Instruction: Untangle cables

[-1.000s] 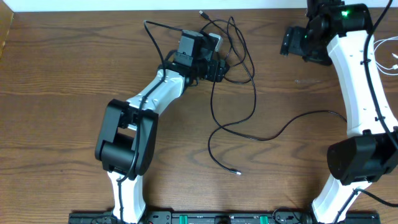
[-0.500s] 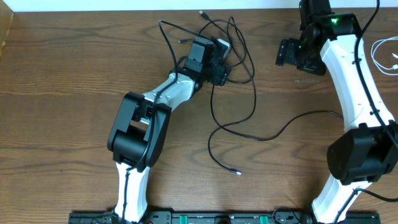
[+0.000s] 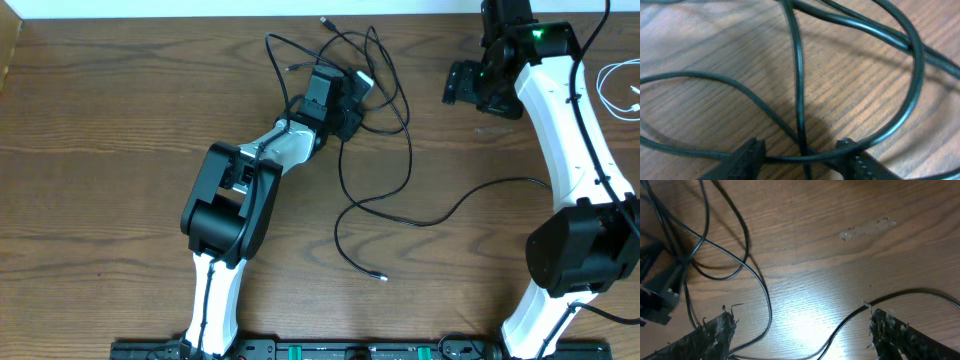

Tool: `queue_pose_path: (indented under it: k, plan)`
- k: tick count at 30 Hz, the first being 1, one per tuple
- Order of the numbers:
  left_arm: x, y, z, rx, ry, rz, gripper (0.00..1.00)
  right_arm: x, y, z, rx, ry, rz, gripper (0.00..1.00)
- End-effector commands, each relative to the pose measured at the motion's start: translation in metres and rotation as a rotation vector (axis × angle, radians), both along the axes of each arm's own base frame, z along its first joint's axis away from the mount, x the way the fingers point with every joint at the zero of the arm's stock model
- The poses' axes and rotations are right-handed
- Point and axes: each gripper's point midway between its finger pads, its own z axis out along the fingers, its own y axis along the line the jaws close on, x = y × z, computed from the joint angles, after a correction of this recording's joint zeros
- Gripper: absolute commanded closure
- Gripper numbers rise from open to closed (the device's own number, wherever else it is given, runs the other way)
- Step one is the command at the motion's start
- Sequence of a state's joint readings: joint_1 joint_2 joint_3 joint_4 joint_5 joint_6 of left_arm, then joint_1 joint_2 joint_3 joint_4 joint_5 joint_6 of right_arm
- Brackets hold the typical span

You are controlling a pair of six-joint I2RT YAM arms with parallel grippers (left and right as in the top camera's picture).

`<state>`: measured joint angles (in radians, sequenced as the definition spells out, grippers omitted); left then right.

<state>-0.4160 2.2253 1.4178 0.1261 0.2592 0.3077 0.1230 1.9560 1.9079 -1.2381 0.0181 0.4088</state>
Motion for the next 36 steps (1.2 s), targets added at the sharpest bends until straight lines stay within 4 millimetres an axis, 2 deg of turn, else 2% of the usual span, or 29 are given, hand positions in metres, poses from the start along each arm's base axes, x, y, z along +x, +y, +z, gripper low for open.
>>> queue_pose_path:
  k: [1,2,3,7,10,14,21,28,29,32,34,36]
  plan:
    - [0.005,-0.003,0.001,-0.005,-0.032,-0.007,0.78,-0.001,0.002,0.001,-0.001,-0.005,0.017,0.16]
    - [0.006,-0.004,0.004,-0.009,-0.042,-0.007,0.89,0.0,0.002,0.001,0.0,-0.006,0.017,0.16]
    - [0.008,-0.004,0.007,-0.013,-0.052,-0.006,0.93,0.0,0.002,0.001,0.0,-0.008,0.017,0.16]
    - [0.011,-0.005,0.029,-0.03,-0.088,-0.005,0.93,0.002,0.008,0.002,0.019,-0.018,0.028,0.16]
    - [0.011,-0.001,0.06,-0.058,-0.106,0.017,0.93,0.006,0.018,0.004,0.044,-0.038,0.048,0.15]
    - [-0.001,0.01,0.118,-0.108,-0.103,0.064,0.93,0.011,0.033,0.007,0.058,-0.069,0.079,0.14]
    - [-0.057,0.034,0.231,-0.161,-0.15,0.048,0.93,0.017,0.06,0.011,0.061,-0.115,0.154,0.12]
    - [-0.093,0.066,0.336,-0.241,-0.354,0.073,0.93,0.017,0.079,0.013,0.072,-0.134,0.211,0.11]
    - [-0.098,0.074,0.355,-0.258,-0.402,0.084,0.93,0.016,0.086,0.014,0.093,-0.14,0.248,0.11]
    - [-0.105,0.093,0.385,-0.281,-0.485,0.115,0.93,0.012,0.119,0.021,0.209,-0.168,0.425,0.14]
    - [-0.107,0.105,0.395,-0.29,-0.509,0.14,0.93,0.004,0.149,0.032,0.316,-0.206,0.603,0.16]
    - [-0.107,0.112,0.398,-0.306,-0.505,0.166,0.93,-0.004,0.17,0.041,0.395,-0.241,0.741,0.16]
